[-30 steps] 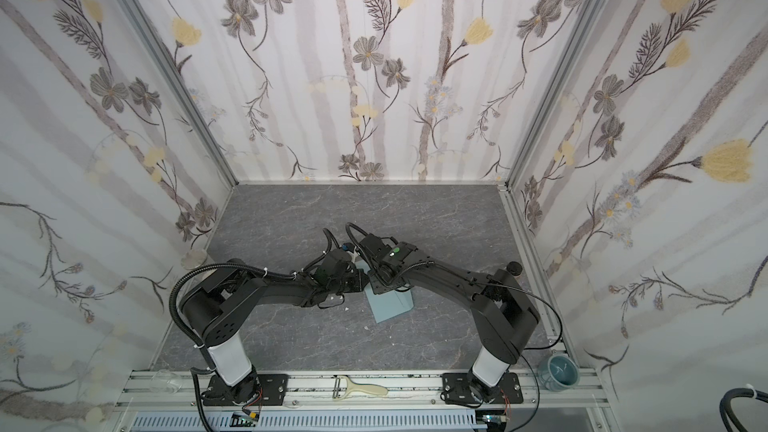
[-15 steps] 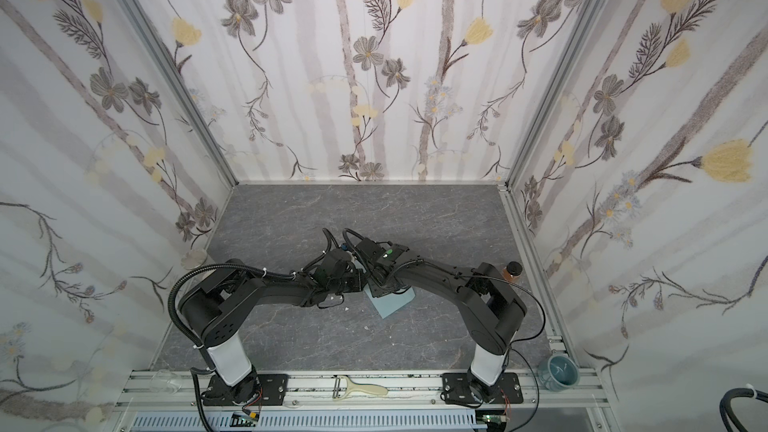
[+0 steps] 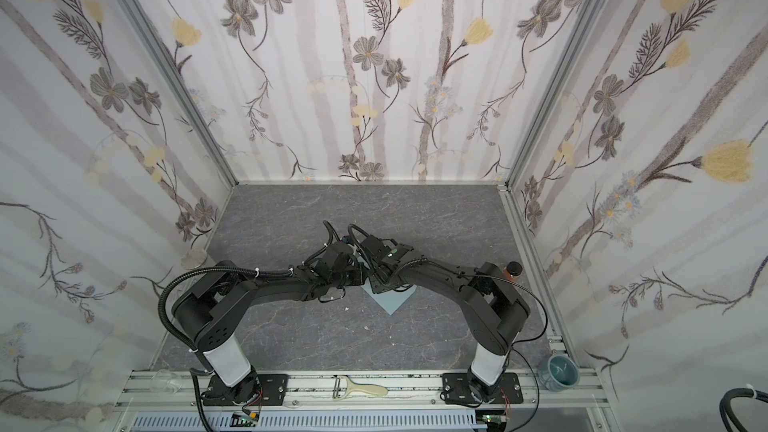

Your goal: Place the letter into the envelope and seal it

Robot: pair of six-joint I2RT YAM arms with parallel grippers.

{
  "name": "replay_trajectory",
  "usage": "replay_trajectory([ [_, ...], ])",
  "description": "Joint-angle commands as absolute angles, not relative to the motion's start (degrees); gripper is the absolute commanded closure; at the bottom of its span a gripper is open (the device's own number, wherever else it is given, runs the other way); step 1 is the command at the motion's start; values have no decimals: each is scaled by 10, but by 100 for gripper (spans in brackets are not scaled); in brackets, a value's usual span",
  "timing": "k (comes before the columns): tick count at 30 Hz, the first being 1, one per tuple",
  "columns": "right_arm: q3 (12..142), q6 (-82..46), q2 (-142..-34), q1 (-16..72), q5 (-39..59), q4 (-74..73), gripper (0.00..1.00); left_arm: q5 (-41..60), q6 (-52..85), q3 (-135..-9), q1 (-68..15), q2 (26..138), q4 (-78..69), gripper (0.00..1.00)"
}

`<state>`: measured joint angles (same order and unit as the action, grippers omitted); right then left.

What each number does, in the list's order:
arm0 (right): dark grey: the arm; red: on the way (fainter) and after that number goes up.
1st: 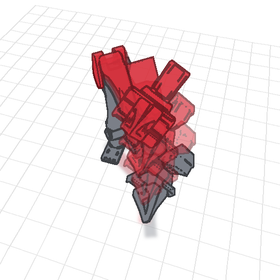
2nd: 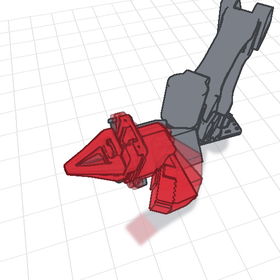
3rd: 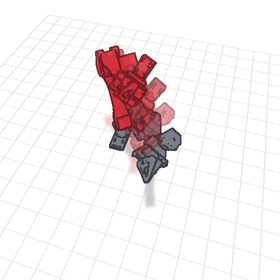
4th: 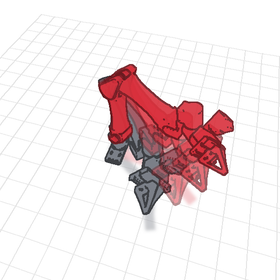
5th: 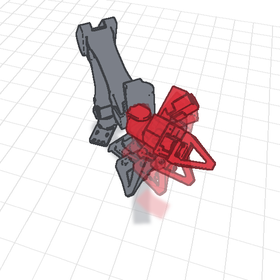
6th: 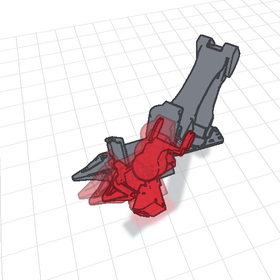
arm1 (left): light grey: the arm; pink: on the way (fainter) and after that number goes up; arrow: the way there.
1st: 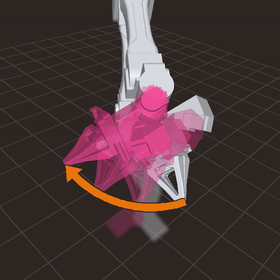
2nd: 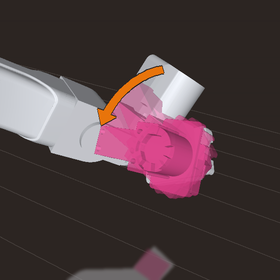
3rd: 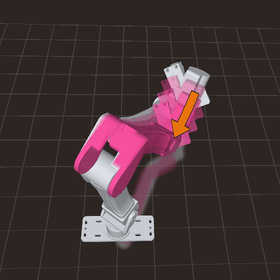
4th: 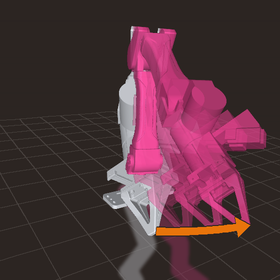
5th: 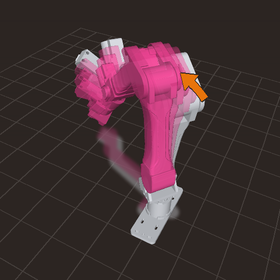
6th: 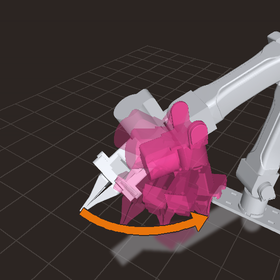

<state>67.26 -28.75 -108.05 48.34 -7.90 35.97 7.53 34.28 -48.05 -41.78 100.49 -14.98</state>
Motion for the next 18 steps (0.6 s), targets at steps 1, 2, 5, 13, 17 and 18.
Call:
replay_trajectory([
  [1, 660, -302, -1070, 486, -59, 370, 100, 51, 313, -500, -415, 1019, -102, 83],
  [2, 658, -303, -1067, 486, -59, 371, 100, 53, 312, -505, -414, 1026, -94, 83],
  [5, 651, -309, -1056, 486, -55, 372, 100, 49, 303, -517, -413, 1043, -68, 86],
  [13, 653, -315, -1050, 493, -47, 375, 100, 55, 278, -549, -413, 1069, -3, 100],
  [17, 657, -315, -1057, 493, -52, 379, 100, 63, 270, -553, -414, 1081, 2, 100],
  [18, 659, -314, -1061, 493, -53, 379, 100, 65, 268, -552, -415, 1083, 2, 100],
])
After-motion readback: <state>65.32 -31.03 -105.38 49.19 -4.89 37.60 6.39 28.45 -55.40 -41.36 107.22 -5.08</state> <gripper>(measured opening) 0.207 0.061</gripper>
